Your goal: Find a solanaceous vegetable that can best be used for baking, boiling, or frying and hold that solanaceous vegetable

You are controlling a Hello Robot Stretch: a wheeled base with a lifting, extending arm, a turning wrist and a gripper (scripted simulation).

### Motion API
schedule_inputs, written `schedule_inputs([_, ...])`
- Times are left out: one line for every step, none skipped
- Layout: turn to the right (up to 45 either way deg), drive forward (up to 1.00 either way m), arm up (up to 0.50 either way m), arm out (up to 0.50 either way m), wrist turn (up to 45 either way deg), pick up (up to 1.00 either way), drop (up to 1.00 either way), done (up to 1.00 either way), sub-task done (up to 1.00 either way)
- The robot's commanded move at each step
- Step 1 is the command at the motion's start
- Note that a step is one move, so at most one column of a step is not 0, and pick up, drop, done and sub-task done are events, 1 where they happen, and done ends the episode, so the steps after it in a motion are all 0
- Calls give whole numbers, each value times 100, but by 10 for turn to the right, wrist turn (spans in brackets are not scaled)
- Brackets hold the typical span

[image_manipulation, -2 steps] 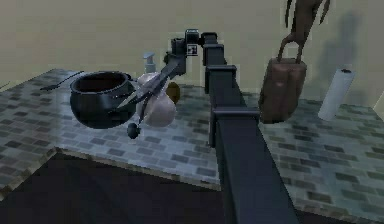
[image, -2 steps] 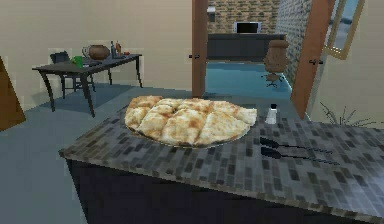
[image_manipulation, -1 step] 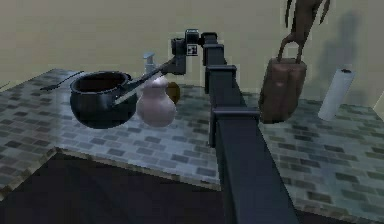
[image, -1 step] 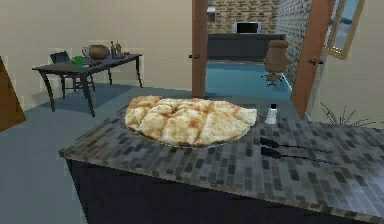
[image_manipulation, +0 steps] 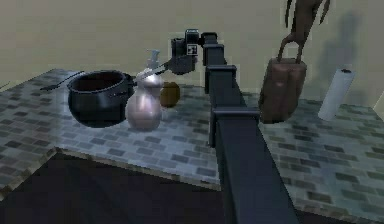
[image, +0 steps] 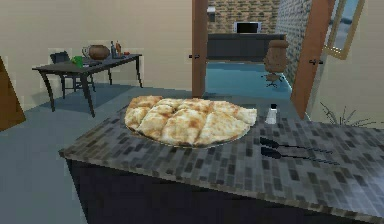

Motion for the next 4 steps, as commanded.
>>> schedule_inputs([0,0,0,0,210,0,0,0,0])
schedule_inputs([0,0,0,0,150,0,0,0,0])
schedule_inputs([0,0,-10,0,0,0,0,0,0])
schedule_inputs([0,0,0,0,0,100,0,0,0])
